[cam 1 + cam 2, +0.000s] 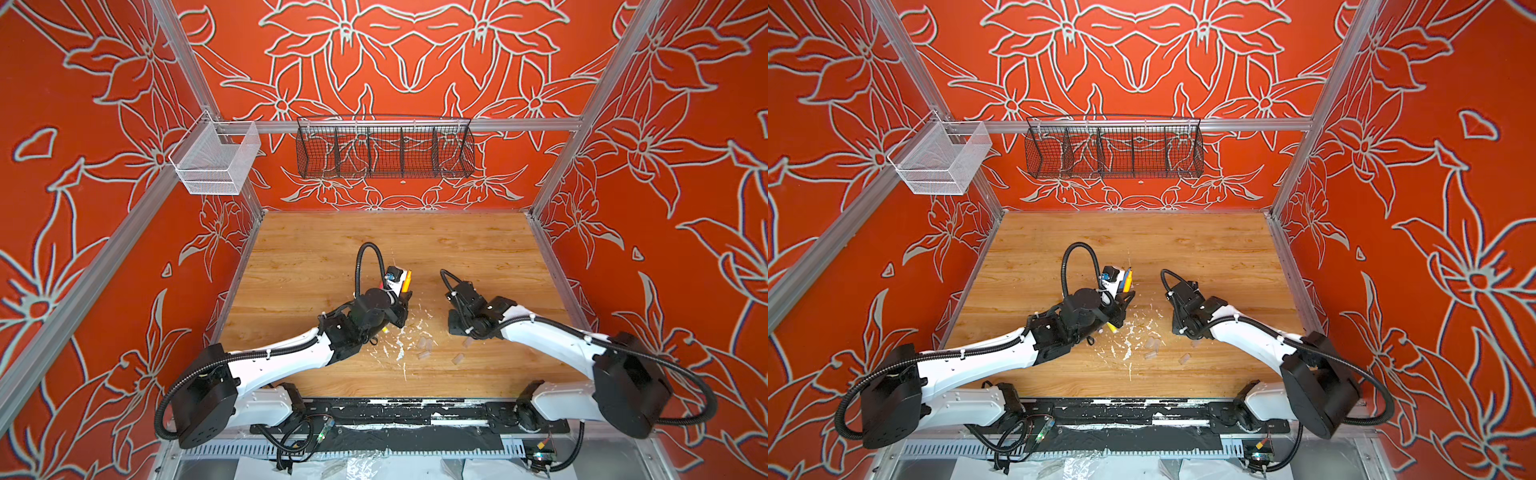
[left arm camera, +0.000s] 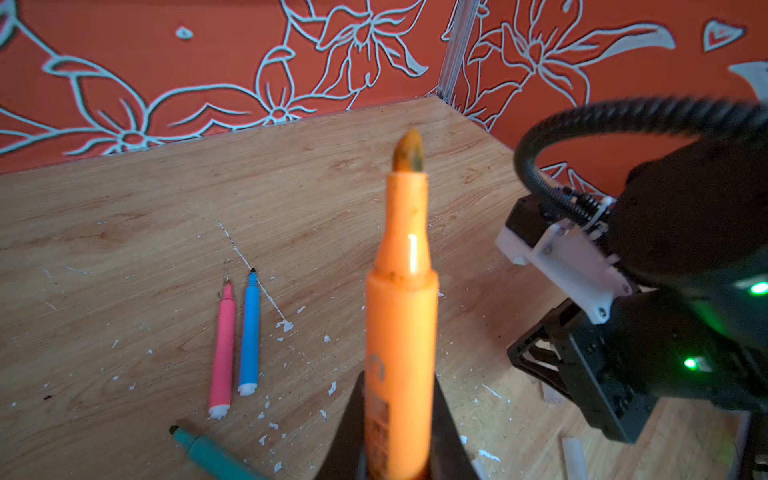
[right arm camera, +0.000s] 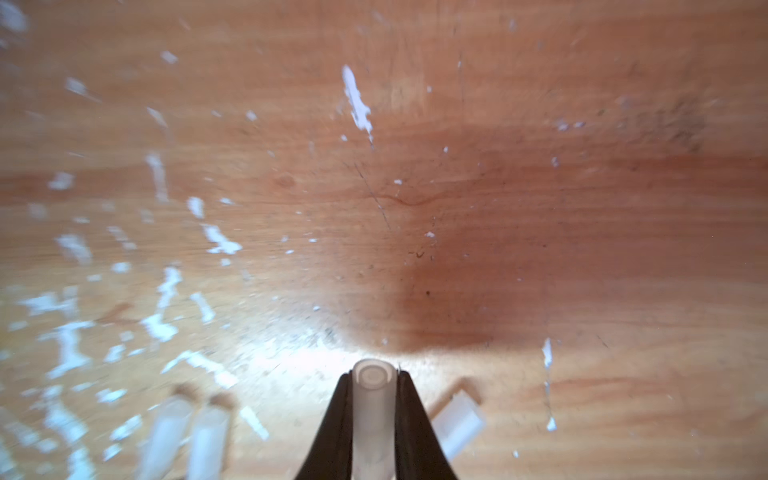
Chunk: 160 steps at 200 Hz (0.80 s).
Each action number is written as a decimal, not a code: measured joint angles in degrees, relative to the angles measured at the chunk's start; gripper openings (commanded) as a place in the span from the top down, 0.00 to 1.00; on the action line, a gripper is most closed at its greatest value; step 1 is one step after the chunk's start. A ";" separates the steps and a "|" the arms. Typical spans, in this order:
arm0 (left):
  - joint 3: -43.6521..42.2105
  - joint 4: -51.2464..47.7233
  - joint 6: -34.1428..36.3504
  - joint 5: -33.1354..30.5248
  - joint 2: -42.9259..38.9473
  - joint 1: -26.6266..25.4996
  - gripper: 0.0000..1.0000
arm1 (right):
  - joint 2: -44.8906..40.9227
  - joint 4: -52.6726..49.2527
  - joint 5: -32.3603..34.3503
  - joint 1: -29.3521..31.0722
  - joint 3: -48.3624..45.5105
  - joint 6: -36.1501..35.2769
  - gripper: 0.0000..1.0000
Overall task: Insert the pens into the pen caps
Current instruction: 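Lift the white cap with the right gripper toward the held orange marker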
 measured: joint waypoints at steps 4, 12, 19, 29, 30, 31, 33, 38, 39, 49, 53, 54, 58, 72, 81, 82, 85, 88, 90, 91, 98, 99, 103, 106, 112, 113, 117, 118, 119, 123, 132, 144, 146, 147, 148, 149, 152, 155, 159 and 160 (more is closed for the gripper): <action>0.00 0.00 0.02 0.07 -0.07 0.00 1.00 | -0.81 -0.37 0.04 0.00 0.50 0.09 0.94; -0.04 0.00 0.02 0.33 -0.22 0.00 1.00 | -2.51 -0.94 0.20 0.00 1.70 0.15 0.95; -0.17 0.04 0.04 0.66 -0.33 0.00 1.00 | -3.98 -1.46 0.52 0.00 2.97 0.26 0.96; -0.48 0.07 0.09 1.07 -0.55 0.00 1.00 | -5.97 -2.14 1.20 0.00 5.16 0.35 0.96; -0.52 0.07 0.09 1.11 -0.57 0.00 1.00 | -6.10 -2.14 1.25 0.00 5.35 0.37 0.96; -0.57 0.07 0.11 1.18 -0.61 0.00 1.00 | -6.25 -2.19 1.29 0.00 5.53 0.39 0.97; -0.61 0.04 0.13 1.20 -0.66 0.00 1.00 | -6.73 -2.25 1.46 0.00 6.03 0.37 0.97; -0.70 0.02 0.20 1.31 -0.70 0.00 1.00 | -7.56 -2.32 1.77 -0.02 7.06 0.42 0.97; -0.72 0.02 0.20 1.33 -0.72 0.00 1.00 | -7.72 -2.32 1.84 -0.02 7.26 0.44 0.97; -1.01 0.17 0.24 1.57 -0.92 0.00 1.00 | -9.40 -2.47 2.62 -0.02 9.55 0.50 0.97; -1.20 0.28 0.24 1.70 -1.07 0.00 1.00 | -10.10 -2.36 2.89 -0.02 10.43 0.50 0.97; -1.25 0.33 0.24 1.73 -1.09 0.00 1.00 | -10.23 -2.34 2.95 -0.02 10.58 0.50 0.97; -1.44 0.46 0.24 1.84 -1.22 0.00 1.00 | -10.86 -2.21 3.08 -0.02 11.34 0.50 0.97; -1.90 0.61 0.26 2.43 -1.40 0.00 1.00 | -13.33 -1.14 3.48 -0.04 13.31 0.57 0.97; -2.10 0.68 0.31 2.71 -1.40 0.00 1.00 | -14.80 -0.11 3.56 -0.04 13.92 0.72 0.98; -2.12 0.68 0.31 2.73 -1.40 0.00 1.00 | -15.02 0.02 3.56 -0.04 13.97 0.74 0.98; -2.16 0.70 0.33 2.86 -1.40 0.00 1.00 | -15.52 0.46 3.56 -0.04 14.05 0.83 0.98; -2.21 0.70 0.39 2.99 -1.40 0.00 1.00 | -15.98 0.79 3.56 -0.04 14.08 0.94 0.99; -2.25 0.72 0.42 3.04 -1.40 0.00 1.00 | -16.33 1.07 3.56 -0.04 14.08 1.01 0.99; -2.25 0.72 0.44 3.08 -1.40 0.00 1.00 | -16.46 1.20 3.56 -0.04 14.08 1.03 0.99; -2.25 0.74 0.44 3.41 -1.40 0.00 1.00 | -17.51 1.97 3.56 -0.04 14.08 1.40 0.99; -2.25 0.79 0.46 3.45 -1.40 0.00 1.00 | -17.75 2.10 3.54 -0.04 14.08 1.49 0.99; -2.25 0.87 0.48 3.61 -1.40 0.00 1.00 | -18.27 2.58 3.54 -0.04 14.08 1.70 1.00; -2.25 0.94 0.48 3.72 -1.40 0.00 1.00 | -18.58 2.95 3.52 -0.04 14.08 1.84 1.00; -2.25 1.20 0.52 4.02 -1.40 0.00 1.00 | -19.34 3.85 3.50 -0.04 14.01 2.19 1.00; -2.25 1.22 0.52 4.09 -1.40 0.00 1.00 | -19.56 4.13 3.50 -0.04 13.97 2.32 1.00; -2.25 1.36 0.59 4.33 -1.40 0.00 1.00 | -20.06 4.98 3.39 -0.04 13.77 2.56 1.00; -2.25 1.38 0.61 4.37 -1.40 0.00 1.00 | -20.17 5.11 3.37 -0.04 13.75 2.62 1.00; -2.25 1.38 0.63 4.42 -1.40 0.00 1.00 | -20.28 5.25 3.37 -0.04 13.70 2.69 1.00; -2.25 1.51 0.68 4.68 -1.40 0.00 1.00 | -20.98 6.54 3.32 -0.04 13.22 3.02 1.00; -2.25 1.73 0.81 5.11 -1.40 0.00 1.00 | -22.38 9.01 2.89 -0.04 11.89 3.56 1.00; -2.25 1.90 0.87 5.66 -1.40 0.00 1.00 | -24.09 12.13 2.51 -0.02 9.62 4.39 1.00; -2.25 1.92 0.87 5.77 -1.40 0.00 1.00 | -24.28 12.50 2.43 -0.02 9.29 4.46 1.00; -2.25 1.95 0.87 6.01 -1.38 0.00 1.00 | -24.39 12.92 2.34 -0.02 9.03 4.55 1.00; -2.25 1.95 0.87 6.05 -1.40 0.00 1.00 | -24.59 13.29 2.25 -0.02 8.72 4.70 1.00; -2.25 1.97 0.87 6.01 -1.38 0.00 1.00 | -24.70 13.66 2.16 -0.02 8.46 4.76 1.00; -2.25 2.03 0.87 6.27 -1.38 0.00 1.00 | -24.96 14.29 1.95 -0.02 7.93 4.87 1.00; -2.25 2.10 0.87 6.43 -1.38 0.00 1.00 | -25.18 14.99 1.68 -0.02 7.39 5.07 1.00; -2.25 2.14 0.87 6.56 -1.38 0.00 1.00 | -25.40 15.82 1.29 -0.02 6.73 5.25 1.00; -2.25 2.16 0.90 6.69 -1.38 0.00 1.00 | -25.42 16.02 1.25 -0.02 6.62 5.27 1.00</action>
